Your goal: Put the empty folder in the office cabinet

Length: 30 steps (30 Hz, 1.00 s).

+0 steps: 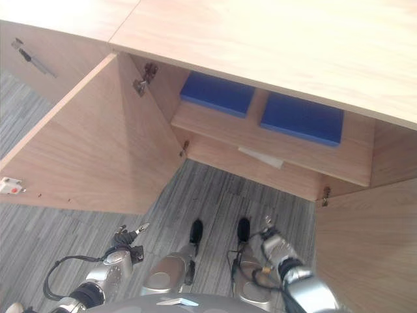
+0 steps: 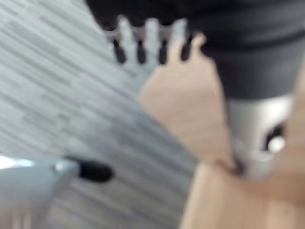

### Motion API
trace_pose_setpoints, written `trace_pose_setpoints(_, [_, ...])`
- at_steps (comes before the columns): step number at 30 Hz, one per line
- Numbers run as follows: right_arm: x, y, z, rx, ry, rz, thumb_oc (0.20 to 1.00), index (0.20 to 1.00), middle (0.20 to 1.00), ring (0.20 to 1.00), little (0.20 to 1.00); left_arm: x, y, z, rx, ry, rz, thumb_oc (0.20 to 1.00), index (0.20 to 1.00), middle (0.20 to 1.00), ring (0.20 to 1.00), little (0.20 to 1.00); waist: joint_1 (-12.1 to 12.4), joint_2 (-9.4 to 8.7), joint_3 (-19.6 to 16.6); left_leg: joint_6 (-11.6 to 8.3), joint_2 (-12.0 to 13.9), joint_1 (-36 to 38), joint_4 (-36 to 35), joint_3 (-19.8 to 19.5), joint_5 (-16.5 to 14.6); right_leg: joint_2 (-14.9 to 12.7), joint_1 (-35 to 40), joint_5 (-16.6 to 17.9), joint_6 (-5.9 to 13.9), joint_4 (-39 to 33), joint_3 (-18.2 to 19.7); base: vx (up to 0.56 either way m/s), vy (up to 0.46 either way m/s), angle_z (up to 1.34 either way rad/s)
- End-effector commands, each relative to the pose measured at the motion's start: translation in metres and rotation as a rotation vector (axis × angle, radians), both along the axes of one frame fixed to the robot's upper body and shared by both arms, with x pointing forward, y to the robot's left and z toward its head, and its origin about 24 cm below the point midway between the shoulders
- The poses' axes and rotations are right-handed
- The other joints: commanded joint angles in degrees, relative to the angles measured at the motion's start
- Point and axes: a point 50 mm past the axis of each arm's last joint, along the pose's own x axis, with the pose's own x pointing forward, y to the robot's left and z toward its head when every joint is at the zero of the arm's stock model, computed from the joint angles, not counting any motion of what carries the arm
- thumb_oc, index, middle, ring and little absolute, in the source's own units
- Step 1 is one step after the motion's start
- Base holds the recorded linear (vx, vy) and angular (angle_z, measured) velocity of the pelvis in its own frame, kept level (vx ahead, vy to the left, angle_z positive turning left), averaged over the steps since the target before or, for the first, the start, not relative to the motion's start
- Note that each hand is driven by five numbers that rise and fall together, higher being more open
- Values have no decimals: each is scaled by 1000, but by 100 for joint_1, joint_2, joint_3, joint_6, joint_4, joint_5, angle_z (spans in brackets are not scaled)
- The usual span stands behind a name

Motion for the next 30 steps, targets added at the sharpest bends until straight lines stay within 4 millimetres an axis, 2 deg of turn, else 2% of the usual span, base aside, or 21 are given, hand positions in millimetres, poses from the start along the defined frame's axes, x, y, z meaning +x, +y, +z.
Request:
trace_pose_setpoints(1, [34,-34,20,-135,-120,112,1000,1000,1000,1000,1000,-11,14,-1,56,-11,48,1000,1000,1000,1000,1000,140,177,-24,-51,190,297,111,196,-912,-142,143,-498,548,-22,-24,-34,49,-14])
trace_pose_setpoints(3, [34,-34,20,-135,-120,112,1000,1000,1000,1000,1000,-11,14,-1,56,-11,48,1000,1000,1000,1000,1000,140,177,-24,-51,190,297,111,196,-912,-142,143,-498,548,-22,-24,-25,27,-11])
trace_pose_setpoints(4, [26,-31,15,-123,-107,129,1000,1000,1000,1000,1000,-11,14,-1,54,-9,51,1000,1000,1000,1000,1000,102,144,-81,-31,170,341,124,219,-935,-147,153,-475,565,-22,3,-34,34,-16])
trace_pose_setpoints(5, [26,-31,15,-123,-107,129,1000,1000,1000,1000,1000,-11,14,-1,54,-9,51,1000,1000,1000,1000,1000,102,144,-81,-31,170,341,124,219,-935,-147,153,-475,565,-22,3,-110,81,-18])
trace_pose_setpoints(6, [16,-25,10,-90,-88,150,1000,1000,1000,1000,1000,-13,13,-1,55,-11,53,1000,1000,1000,1000,1000,48,86,-167,-1,156,425,136,263,-968,-146,190,-458,590,-22,26,-76,47,-2])
trace_pose_setpoints(9, [7,-18,6,-81,-79,198,1000,1000,1000,1000,1000,-13,11,0,63,-5,62,1000,1000,1000,1000,1000,-11,3,-302,57,125,565,138,298,-1014,-151,221,-406,636,-22,59,-115,57,-1])
trace_pose_setpoints(16, [10,-16,8,-67,-86,165,1000,1000,1000,1000,1000,-6,11,4,83,0,59,1000,1000,1000,1000,1000,-32,-125,-468,161,74,698,378,324,-1224,-210,221,-358,694,-22,83,-128,37,6])
trace_pose_setpoints(20, [15,-21,12,-47,-101,70,1000,1000,1000,1000,1000,-5,12,4,87,0,49,1000,1000,1000,1000,1000,-89,-207,-466,224,44,745,774,386,-1480,-324,220,-323,707,-22,78,-129,89,-25])
trace_pose_setpoints(23, [11,-23,11,-33,-91,2,1000,1000,1000,1000,1000,0,13,7,91,0,45,1000,1000,1000,1000,1000,-150,-261,-416,255,40,780,922,409,-1597,-417,175,-231,712,-22,42,-82,86,7])
trace_pose_setpoints(27, [-10,-25,3,-15,-6,-80,1000,1000,1000,1000,1000,5,18,12,105,3,70,1000,1000,1000,1000,1000,-241,-324,-315,211,56,957,811,434,-1592,-660,77,164,719,-22,-265,-104,72,-10])
trace_pose_setpoints(28, [-27,-32,-5,-35,89,-106,1000,1000,1000,1000,1000,3,22,11,107,26,95,1000,1000,1000,1000,1000,-263,-326,-351,257,82,1017,662,480,-1533,-789,241,317,674,242,-406,-101,59,-30])
trace_pose_setpoints(30, [-41,-40,-11,-62,151,-108,1000,1000,1000,1000,1000,0,25,8,110,46,110,1000,1000,1000,1000,1000,-249,-292,-408,302,117,963,586,489,-1445,-800,324,236,615,727,-346,-104,43,-33])
